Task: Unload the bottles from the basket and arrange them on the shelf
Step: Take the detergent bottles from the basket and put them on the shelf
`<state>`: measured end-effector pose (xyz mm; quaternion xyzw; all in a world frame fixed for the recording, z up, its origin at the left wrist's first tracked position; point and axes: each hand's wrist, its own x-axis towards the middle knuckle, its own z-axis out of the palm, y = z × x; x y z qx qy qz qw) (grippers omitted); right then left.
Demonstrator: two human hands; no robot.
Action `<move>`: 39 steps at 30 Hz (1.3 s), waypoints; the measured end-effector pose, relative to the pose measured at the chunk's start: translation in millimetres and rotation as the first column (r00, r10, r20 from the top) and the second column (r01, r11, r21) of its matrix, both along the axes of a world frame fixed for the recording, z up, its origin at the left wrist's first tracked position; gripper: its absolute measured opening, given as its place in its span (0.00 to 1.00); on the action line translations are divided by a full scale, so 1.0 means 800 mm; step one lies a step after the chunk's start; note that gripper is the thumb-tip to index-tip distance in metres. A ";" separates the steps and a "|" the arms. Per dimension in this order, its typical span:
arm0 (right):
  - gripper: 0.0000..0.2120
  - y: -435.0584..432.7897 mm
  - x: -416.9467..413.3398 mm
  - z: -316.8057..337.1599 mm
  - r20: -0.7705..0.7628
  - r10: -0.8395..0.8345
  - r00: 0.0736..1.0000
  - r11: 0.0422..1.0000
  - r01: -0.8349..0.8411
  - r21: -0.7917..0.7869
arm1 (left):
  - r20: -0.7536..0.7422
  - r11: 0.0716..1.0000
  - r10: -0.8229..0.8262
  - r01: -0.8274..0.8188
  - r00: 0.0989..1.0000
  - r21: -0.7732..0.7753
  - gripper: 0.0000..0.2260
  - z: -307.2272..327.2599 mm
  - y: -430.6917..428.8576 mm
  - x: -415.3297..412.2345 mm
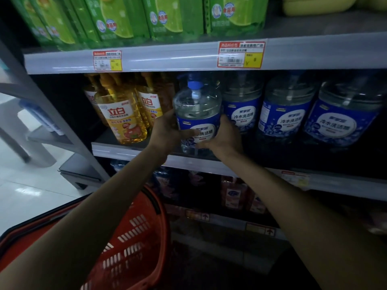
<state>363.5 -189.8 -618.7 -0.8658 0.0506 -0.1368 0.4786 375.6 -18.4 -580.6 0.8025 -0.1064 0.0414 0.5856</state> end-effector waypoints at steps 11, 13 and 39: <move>0.41 0.004 -0.012 -0.001 0.019 0.062 0.998 0.997 -0.062 0.048 | 0.022 0.999 0.030 -0.029 0.999 -0.012 0.29 -0.010 0.004 -0.005; 0.41 0.006 -0.016 0.000 0.022 0.067 0.997 0.996 -0.068 0.054 | 0.029 0.999 0.048 -0.048 0.998 0.007 0.29 -0.010 0.005 -0.007; 0.39 0.155 -0.163 0.019 -0.094 0.392 0.915 0.822 -0.394 -0.411 | 0.132 0.675 0.091 -0.159 0.987 0.721 0.30 -0.002 0.222 -0.222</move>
